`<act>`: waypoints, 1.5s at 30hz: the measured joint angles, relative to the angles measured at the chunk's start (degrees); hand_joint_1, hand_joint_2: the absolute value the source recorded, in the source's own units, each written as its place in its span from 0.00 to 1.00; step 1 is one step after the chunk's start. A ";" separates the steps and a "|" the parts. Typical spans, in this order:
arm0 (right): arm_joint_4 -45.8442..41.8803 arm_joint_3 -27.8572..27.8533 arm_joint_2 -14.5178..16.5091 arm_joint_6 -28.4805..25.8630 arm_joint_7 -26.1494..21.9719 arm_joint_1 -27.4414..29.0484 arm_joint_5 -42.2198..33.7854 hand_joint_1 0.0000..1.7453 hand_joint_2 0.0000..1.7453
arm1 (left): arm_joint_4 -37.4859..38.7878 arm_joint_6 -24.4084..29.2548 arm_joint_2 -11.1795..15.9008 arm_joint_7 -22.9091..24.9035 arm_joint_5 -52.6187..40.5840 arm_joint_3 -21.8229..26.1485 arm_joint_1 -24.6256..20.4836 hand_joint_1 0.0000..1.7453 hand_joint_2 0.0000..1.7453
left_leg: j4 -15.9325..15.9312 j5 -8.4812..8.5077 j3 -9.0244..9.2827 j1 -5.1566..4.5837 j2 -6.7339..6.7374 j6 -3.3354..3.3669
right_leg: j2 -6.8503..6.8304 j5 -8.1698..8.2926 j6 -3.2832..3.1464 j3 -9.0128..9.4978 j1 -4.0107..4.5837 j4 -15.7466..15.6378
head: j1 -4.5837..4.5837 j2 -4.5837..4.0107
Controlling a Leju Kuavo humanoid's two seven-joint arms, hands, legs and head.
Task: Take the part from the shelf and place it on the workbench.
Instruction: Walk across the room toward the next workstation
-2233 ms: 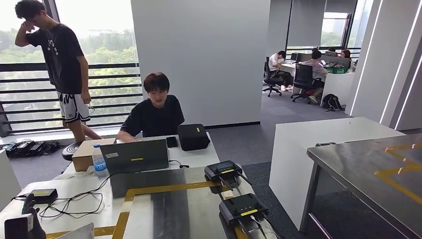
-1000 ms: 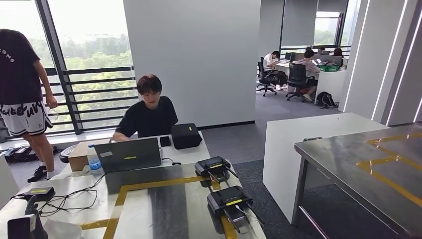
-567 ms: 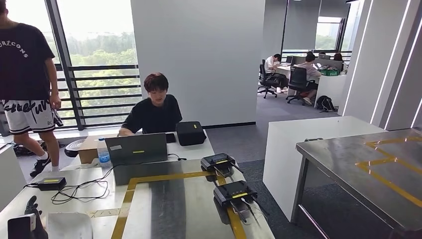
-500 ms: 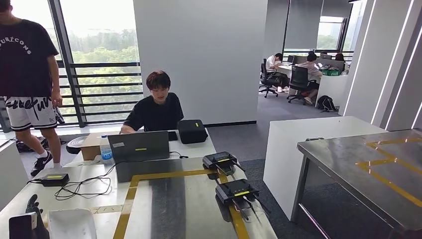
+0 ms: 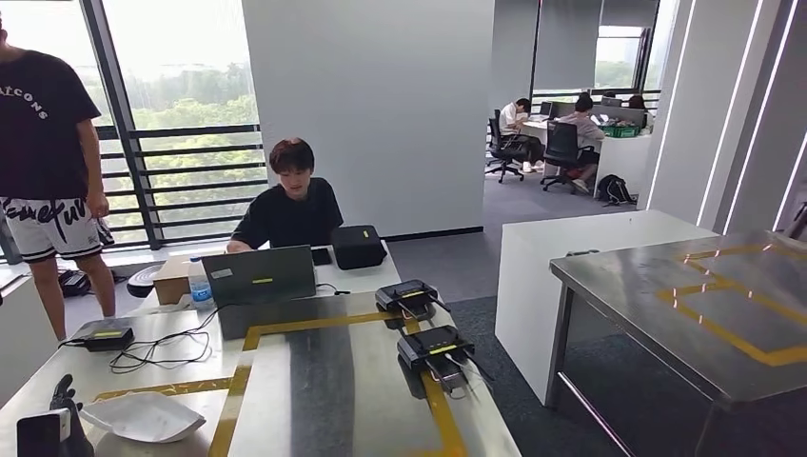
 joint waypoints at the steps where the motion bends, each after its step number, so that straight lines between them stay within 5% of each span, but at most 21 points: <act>1: 0.00 0.00 -0.02 0.01 0.00 0.01 0.00 0.00 0.00 | 0.04 0.09 0.02 0.00 -0.03 0.00 0.03 0.00 0.00 | 3.45 -2.84 -0.89 0.00 -0.01 -0.27 | -0.01 0.60 -0.19 -0.71 0.02 -0.02 | -0.04 0.00; 3: 0.00 0.00 -0.02 0.03 0.00 0.03 0.00 0.00 0.00 | 0.17 0.28 0.01 0.00 -0.09 0.00 0.23 0.00 0.00 | 9.79 -5.68 -1.68 0.04 -0.01 -0.69 | -0.02 1.87 -0.19 -2.31 0.03 0.04 | -0.05 0.00; 5: 0.00 0.00 -0.02 0.05 -0.01 0.05 0.00 0.00 0.00 | 0.24 0.34 0.00 0.00 -0.11 0.00 0.36 0.00 0.00 | 10.26 -3.97 0.41 0.15 0.00 -0.89 | -0.02 3.13 0.04 -4.00 -0.02 0.19 | -0.06 0.00; 8: 0.00 0.00 -0.02 0.15 -0.07 0.02 -0.01 0.00 0.00 | 0.21 -0.10 -0.05 -0.01 -0.11 0.00 0.11 0.00 0.00 | 0.21 -2.62 8.65 0.23 -0.14 -0.63 | 0.03 4.66 0.85 -6.00 0.02 0.78 | -0.11 0.02; 10: 0.00 0.00 -0.03 0.16 -0.12 0.02 0.00 0.00 0.00 | 0.26 -0.43 -0.14 -0.03 -0.11 0.00 -0.04 0.00 0.00 | -4.03 -3.88 11.00 -0.05 -0.34 0.28 | 0.08 5.68 1.57 -6.51 0.16 0.88 | -0.04 0.03; 13: 0.01 0.00 -0.02 0.16 -0.14 0.26 0.00 0.00 0.00 | 0.50 -0.63 -0.36 0.00 -0.11 0.00 -0.07 0.00 0.00 | -4.37 -2.57 9.72 -0.19 -0.21 2.14 | 0.16 5.98 2.68 -7.31 -0.04 1.02 | 0.10 0.01; 15: 0.01 0.01 -0.01 0.16 -0.15 0.36 0.04 0.00 0.00 | 0.58 -0.65 -0.49 -0.01 -0.10 0.00 -0.10 0.00 0.00 | -4.46 -1.15 8.43 -0.06 -0.02 3.02 | 0.13 1.45 3.29 -8.92 -0.21 4.89 | 0.19 0.00; 17: 0.00 0.02 0.02 0.17 -0.16 0.30 0.12 0.00 0.00 | 0.65 -0.65 -0.56 0.00 -0.05 0.00 0.06 0.00 0.00 | -4.40 0.22 6.66 -0.18 0.01 3.36 | 0.12 -4.16 3.59 -10.70 -0.21 12.16 | 0.27 0.00; 18: 0.00 0.02 0.02 0.17 -0.16 0.27 0.16 0.00 0.00 | 0.72 -0.65 -0.59 0.00 -0.02 0.00 0.21 0.00 0.00 | -4.35 0.88 5.78 -0.28 0.02 3.40 | 0.13 -5.42 3.59 -11.02 -0.19 15.27 | 0.29 0.00; 20: 0.00 0.03 0.01 0.18 -0.09 0.24 0.31 0.00 0.00 | 0.83 -0.62 -0.56 0.00 0.06 0.00 0.61 0.00 0.00 | -4.26 2.10 4.13 -0.45 0.02 3.33 | 0.13 -4.33 3.23 -9.19 -0.02 16.50 | 0.34 0.01; 22: 0.00 0.05 -0.01 0.22 0.07 0.10 0.59 0.00 0.00 | 0.85 -0.46 -0.41 0.00 0.14 0.00 0.88 0.00 0.00 | -4.17 3.23 2.77 -0.50 0.04 3.11 | 0.15 -2.25 2.34 -3.65 0.43 10.25 | 0.40 0.02; 24: 0.00 0.10 -0.05 0.28 0.17 -0.12 0.86 0.00 0.00 | 0.85 -0.25 -0.20 -0.01 0.20 0.00 0.97 0.00 0.00 | -4.27 4.28 2.02 -0.51 0.16 2.65 | 0.14 -2.51 1.42 1.40 0.96 2.80 | 0.39 0.02; 26: 0.00 0.13 -0.09 0.32 0.25 -0.22 1.02 0.00 0.00 | 0.91 -0.16 -0.06 -0.02 0.24 0.00 1.15 0.00 0.00 | -4.72 5.35 1.86 -0.39 0.27 1.96 | 0.13 -2.87 0.83 2.65 1.33 0.05 | 0.39 0.02; 29: 0.00 0.13 -0.09 0.34 0.35 -0.28 1.09 0.00 0.00 | 1.02 -0.08 0.16 -0.01 0.28 0.00 1.71 0.00 0.00 | -4.15 4.35 1.09 -0.29 0.12 1.03 | -0.09 -0.81 -0.09 1.93 0.90 -1.00 | 0.34 0.01; 32: 0.00 0.14 -0.07 0.35 0.35 -0.34 1.14 0.00 0.00 | 1.22 -0.01 0.33 0.00 0.31 0.00 2.04 0.00 0.00 | 4.15 -3.05 -1.16 -0.13 -0.02 0.27 | -0.28 1.12 -0.62 0.13 0.69 -1.27 | 0.17 0.01; 34: 0.00 0.15 -0.03 0.36 0.35 -0.34 1.16 0.00 0.00 | 1.36 0.17 0.35 0.00 0.41 0.00 2.59 0.00 0.00 | 9.54 -4.86 -1.51 0.09 -0.01 -0.32 | -0.30 2.17 -0.45 -1.53 0.56 -0.89 | 0.16 0.00; 36: 0.00 0.15 -0.02 0.40 0.34 -0.35 1.22 0.00 0.00 | 1.35 0.38 0.38 0.00 0.80 0.02 3.30 0.00 0.00 | 8.30 -2.61 1.36 0.48 0.01 -0.88 | -0.31 3.03 0.01 -3.36 0.21 -0.15 | 0.16 0.01; 38: 0.00 0.16 -0.07 0.49 0.28 -0.43 1.32 0.00 0.00 | 1.10 0.44 0.44 0.00 1.23 0.08 3.73 0.00 0.00 | 1.55 -1.90 6.41 0.74 -0.02 -1.45 | -0.26 3.68 0.73 -5.03 -0.02 0.82 | 0.14 0.02; 40: 0.00 0.19 -0.12 0.65 0.18 -0.56 1.45 0.00 0.00 | 0.60 0.40 0.63 -0.01 1.39 0.25 4.22 0.00 0.00 | -2.82 -2.90 9.08 0.65 -0.27 -0.81 | -0.13 4.44 1.45 -5.96 0.15 1.37 | 0.30 0.02; 43: 0.00 0.26 -0.13 1.01 0.32 -0.64 1.78 0.00 0.00 | 0.11 0.07 0.96 -0.01 1.43 0.78 5.09 0.00 0.00 | -3.21 -2.19 8.29 0.44 -0.35 1.34 | 0.09 5.49 2.36 -6.67 0.09 1.42 | 0.66 0.02; 45: 0.00 0.41 -0.11 1.16 0.46 -0.62 1.98 0.00 0.00 | -0.03 -0.11 1.01 -0.01 1.40 0.99 5.21 0.00 0.00 | -3.26 -1.08 7.12 0.44 -0.23 2.45 | 0.08 2.61 2.96 -7.85 -0.13 3.88 | 0.79 0.01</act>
